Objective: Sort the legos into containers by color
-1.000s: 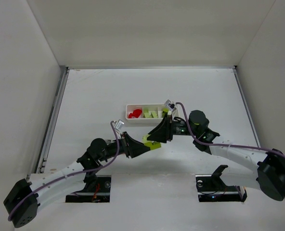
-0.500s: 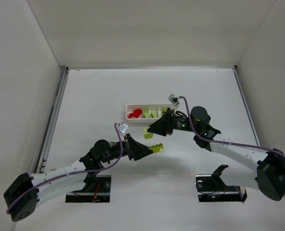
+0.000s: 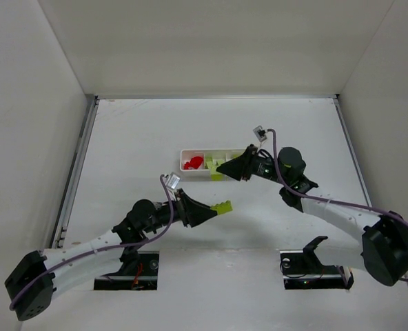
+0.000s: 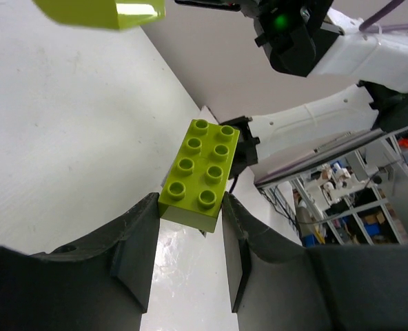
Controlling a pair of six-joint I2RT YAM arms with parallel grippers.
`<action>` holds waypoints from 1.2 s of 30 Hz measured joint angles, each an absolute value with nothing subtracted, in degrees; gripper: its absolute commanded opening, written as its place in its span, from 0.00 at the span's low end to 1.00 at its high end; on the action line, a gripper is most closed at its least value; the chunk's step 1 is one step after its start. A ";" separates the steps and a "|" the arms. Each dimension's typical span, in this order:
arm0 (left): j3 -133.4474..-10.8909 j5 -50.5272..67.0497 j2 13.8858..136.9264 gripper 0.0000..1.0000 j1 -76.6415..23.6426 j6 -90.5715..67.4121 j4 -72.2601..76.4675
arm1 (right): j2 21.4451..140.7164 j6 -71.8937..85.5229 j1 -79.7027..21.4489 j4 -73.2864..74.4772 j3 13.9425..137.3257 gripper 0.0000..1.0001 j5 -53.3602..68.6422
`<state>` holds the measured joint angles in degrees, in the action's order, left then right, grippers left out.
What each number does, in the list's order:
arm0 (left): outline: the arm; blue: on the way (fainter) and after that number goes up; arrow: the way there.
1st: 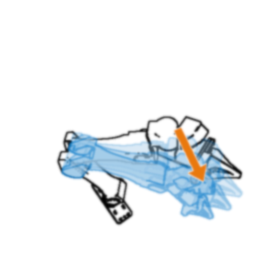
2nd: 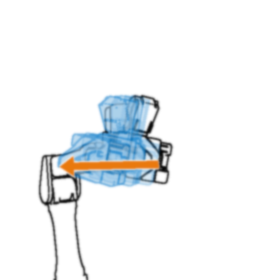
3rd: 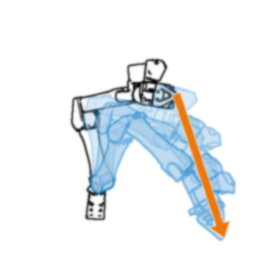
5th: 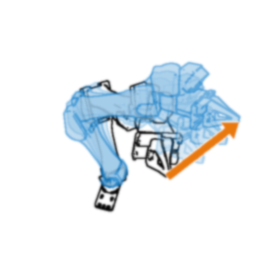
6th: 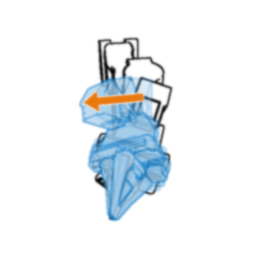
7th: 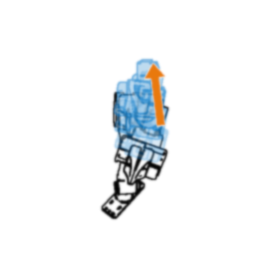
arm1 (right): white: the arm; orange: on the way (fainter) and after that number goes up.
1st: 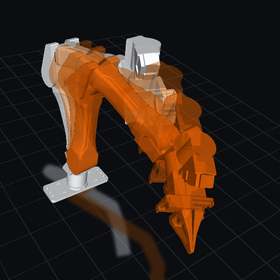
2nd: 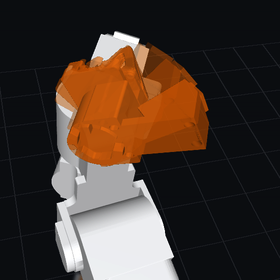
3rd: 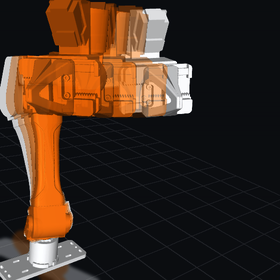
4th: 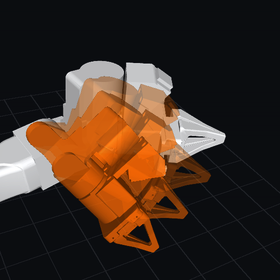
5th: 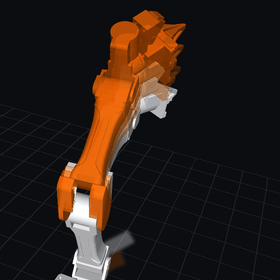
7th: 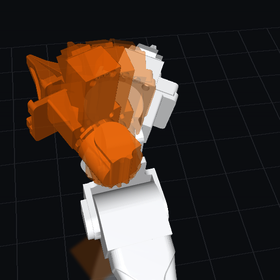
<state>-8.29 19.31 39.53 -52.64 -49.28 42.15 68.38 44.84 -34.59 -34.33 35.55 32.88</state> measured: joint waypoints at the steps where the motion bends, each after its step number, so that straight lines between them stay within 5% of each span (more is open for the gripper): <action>1: -8.29 18.79 39.59 0.24 -52.27 -49.21 42.15 | 68.27 44.91 -33.71 -34.30 35.51 0.36 31.99; 20: -38.39 1.85 82.48 0.22 -52.71 -38.13 37.82 | 39.59 45.08 -18.20 -22.48 23.90 0.36 12.19; 31: -52.12 -3.22 101.78 0.22 -49.41 -33.41 35.83 | 29.15 45.06 -18.11 -16.67 19.75 0.37 5.23; 36: -56.36 -4.58 105.03 0.41 -48.93 -32.77 35.07 | 28.84 45.08 -18.46 -15.73 18.06 0.37 4.60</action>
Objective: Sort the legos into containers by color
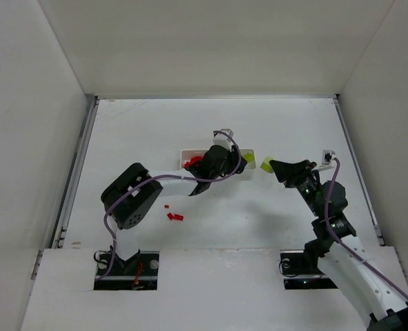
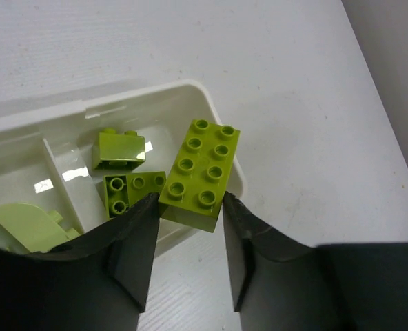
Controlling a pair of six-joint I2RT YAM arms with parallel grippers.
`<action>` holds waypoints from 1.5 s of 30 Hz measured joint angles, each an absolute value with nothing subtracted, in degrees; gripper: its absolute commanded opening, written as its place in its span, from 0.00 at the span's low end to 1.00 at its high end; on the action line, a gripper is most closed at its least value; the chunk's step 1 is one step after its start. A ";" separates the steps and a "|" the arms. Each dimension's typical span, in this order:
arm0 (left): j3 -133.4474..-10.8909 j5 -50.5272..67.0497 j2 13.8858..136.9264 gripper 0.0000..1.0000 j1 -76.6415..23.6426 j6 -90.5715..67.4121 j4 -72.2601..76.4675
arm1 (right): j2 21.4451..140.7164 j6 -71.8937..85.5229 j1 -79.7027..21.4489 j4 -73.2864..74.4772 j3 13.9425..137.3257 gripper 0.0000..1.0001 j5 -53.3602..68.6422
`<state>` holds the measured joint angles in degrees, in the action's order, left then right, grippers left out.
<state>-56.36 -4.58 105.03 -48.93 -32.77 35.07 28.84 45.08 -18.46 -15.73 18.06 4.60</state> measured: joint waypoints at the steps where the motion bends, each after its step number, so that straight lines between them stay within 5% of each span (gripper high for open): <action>1: -56.77 -4.67 105.30 0.47 -48.88 -32.58 34.94 | 28.84 45.08 -18.48 -15.38 17.72 0.37 4.49; 4: -56.93 -4.95 105.34 0.60 -48.73 -32.34 34.83 | 28.82 45.12 -18.52 -15.22 17.02 0.37 4.32; 13: -46.24 -8.36 94.11 0.59 -49.58 -37.78 37.67 | 33.43 46.06 -19.62 -15.75 16.88 0.37 3.38; 22: -31.20 -9.87 85.38 0.69 -53.49 -57.84 61.67 | 44.07 51.96 -24.38 -21.45 17.63 0.37 0.01; 36: -26.57 -9.96 93.36 0.70 -52.16 -77.30 71.83 | 56.60 64.12 -30.61 -33.34 20.86 0.38 -8.25; 45: -25.15 -11.97 85.80 0.65 -53.89 -64.01 72.18 | 59.61 66.08 -32.23 -32.23 23.07 0.37 -11.68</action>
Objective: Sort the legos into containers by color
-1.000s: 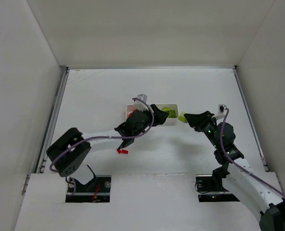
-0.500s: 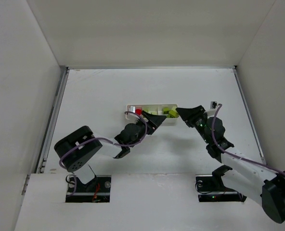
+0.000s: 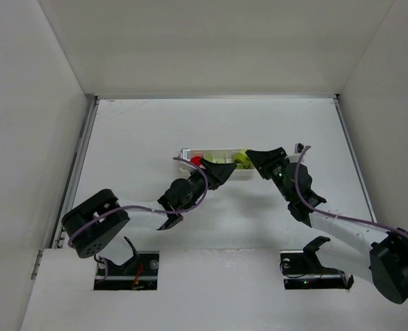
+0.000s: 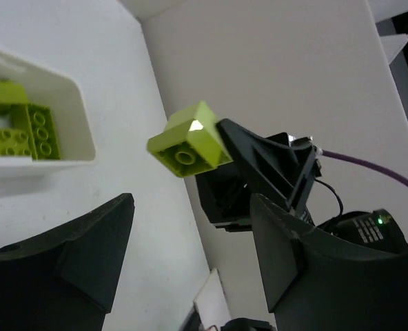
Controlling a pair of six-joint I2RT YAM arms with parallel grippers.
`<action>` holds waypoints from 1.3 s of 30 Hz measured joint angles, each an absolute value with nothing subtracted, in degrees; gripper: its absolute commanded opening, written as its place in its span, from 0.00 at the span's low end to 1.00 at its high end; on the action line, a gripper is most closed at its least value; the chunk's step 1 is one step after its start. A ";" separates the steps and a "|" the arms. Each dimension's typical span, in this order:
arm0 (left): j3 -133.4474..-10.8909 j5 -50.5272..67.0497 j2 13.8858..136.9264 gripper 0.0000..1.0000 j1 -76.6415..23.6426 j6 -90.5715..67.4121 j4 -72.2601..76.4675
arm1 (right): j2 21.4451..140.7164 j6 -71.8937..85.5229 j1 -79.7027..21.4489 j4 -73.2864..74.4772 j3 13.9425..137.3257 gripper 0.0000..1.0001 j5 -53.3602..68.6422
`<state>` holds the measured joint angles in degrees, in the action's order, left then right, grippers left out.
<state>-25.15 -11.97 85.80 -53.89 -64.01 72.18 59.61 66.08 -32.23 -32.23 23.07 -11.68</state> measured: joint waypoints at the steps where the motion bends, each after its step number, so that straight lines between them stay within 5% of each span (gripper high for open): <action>1: -25.15 -12.60 84.12 0.65 -54.13 -60.97 71.96 | 59.66 66.08 -32.27 -30.96 23.99 0.36 -11.79; 11: -26.46 -22.48 75.37 0.68 -63.13 -23.51 62.87 | 63.90 65.80 -32.32 -20.18 34.11 0.33 -9.50; 23: -29.74 -25.54 81.71 0.66 -62.61 -8.80 64.10 | 66.04 67.13 -32.32 -18.92 34.02 0.32 -2.74; 39: -33.39 -27.14 86.37 0.30 -61.65 -6.85 64.97 | 64.82 69.19 -32.27 -23.97 30.63 0.32 -1.17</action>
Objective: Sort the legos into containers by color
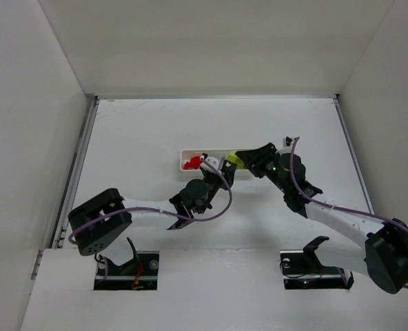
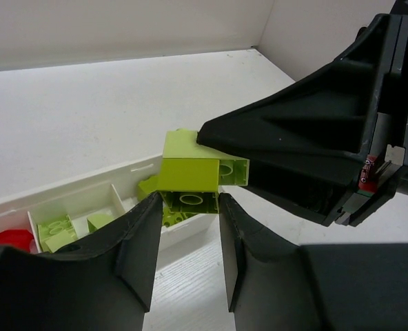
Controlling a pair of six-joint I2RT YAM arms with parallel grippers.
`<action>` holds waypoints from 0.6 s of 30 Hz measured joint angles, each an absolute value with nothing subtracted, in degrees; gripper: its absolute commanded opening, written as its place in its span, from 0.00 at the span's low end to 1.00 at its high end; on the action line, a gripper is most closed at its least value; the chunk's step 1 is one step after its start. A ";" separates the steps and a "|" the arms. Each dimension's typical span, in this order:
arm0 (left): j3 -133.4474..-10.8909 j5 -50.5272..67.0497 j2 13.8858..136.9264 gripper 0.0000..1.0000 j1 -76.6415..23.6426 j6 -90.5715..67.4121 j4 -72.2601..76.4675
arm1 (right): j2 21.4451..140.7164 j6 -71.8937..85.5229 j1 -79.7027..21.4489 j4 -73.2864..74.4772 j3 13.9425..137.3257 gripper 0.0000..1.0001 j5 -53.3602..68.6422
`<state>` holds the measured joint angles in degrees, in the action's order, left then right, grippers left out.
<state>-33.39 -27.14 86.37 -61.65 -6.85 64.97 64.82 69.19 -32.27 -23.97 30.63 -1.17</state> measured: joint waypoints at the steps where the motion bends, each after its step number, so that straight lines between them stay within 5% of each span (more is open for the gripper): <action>1: -33.47 -27.14 86.39 0.30 -61.63 -6.87 65.01 | 64.73 69.25 -32.25 -24.45 30.41 0.32 -1.19; 11: -33.47 -25.41 86.56 0.44 -60.62 -8.45 66.54 | 65.17 69.97 -32.49 -27.14 30.00 0.32 1.50; 18: -33.47 -24.84 86.65 0.29 -59.92 -9.08 66.87 | 65.82 70.67 -32.62 -28.14 29.93 0.32 2.15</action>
